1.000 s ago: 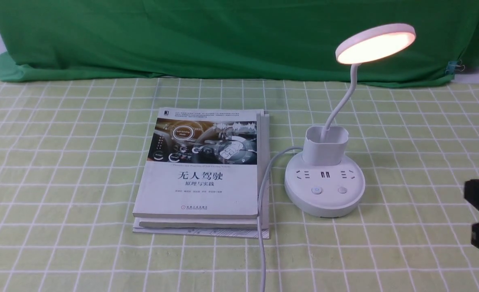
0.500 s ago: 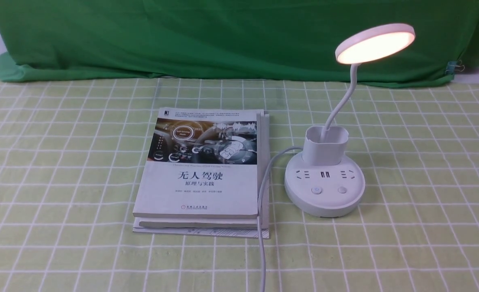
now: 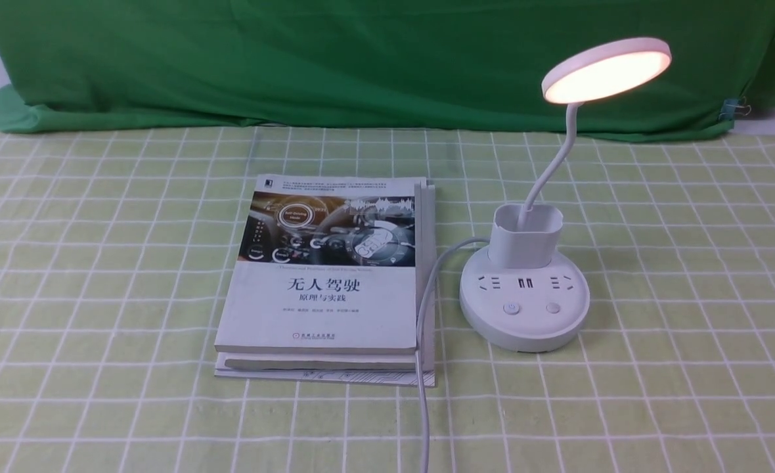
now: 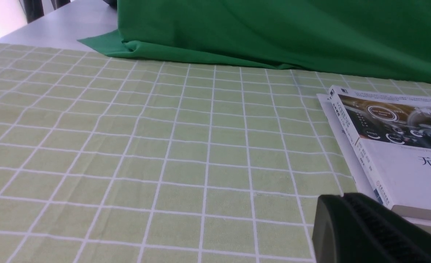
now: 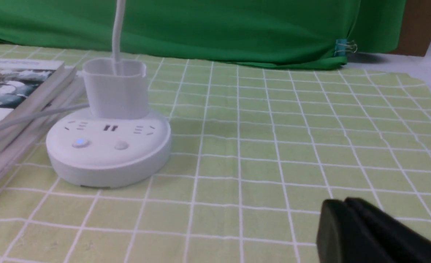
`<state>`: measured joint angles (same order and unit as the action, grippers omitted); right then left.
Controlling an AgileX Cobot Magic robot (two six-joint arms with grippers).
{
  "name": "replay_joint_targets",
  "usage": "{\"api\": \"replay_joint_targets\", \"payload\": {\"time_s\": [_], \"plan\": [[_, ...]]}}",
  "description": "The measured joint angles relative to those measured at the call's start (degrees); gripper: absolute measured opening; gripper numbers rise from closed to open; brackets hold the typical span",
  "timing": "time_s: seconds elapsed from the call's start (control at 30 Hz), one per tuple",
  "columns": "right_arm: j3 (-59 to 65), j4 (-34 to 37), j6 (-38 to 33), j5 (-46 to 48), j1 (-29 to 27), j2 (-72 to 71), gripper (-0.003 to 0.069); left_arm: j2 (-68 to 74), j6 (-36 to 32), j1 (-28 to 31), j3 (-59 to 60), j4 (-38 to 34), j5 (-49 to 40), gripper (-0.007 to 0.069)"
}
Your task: Turn on the table lamp on the green coffee tablecloth with your hand.
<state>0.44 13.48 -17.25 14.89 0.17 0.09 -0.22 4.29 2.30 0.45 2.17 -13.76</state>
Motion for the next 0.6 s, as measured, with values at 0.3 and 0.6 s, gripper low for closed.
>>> {"api": "replay_joint_targets", "payload": {"time_s": [0.3, 0.6], "plan": [[0.0, -0.1, 0.0, 0.0, -0.1, 0.0, 0.0048, 0.0, 0.0, 0.0, 0.0, 0.0, 0.0, 0.0003], [0.0, -0.1, 0.0, 0.0, -0.1, 0.0, 0.0073, 0.0, 0.0, 0.0, 0.0, 0.0, 0.0, 0.0003]]}}
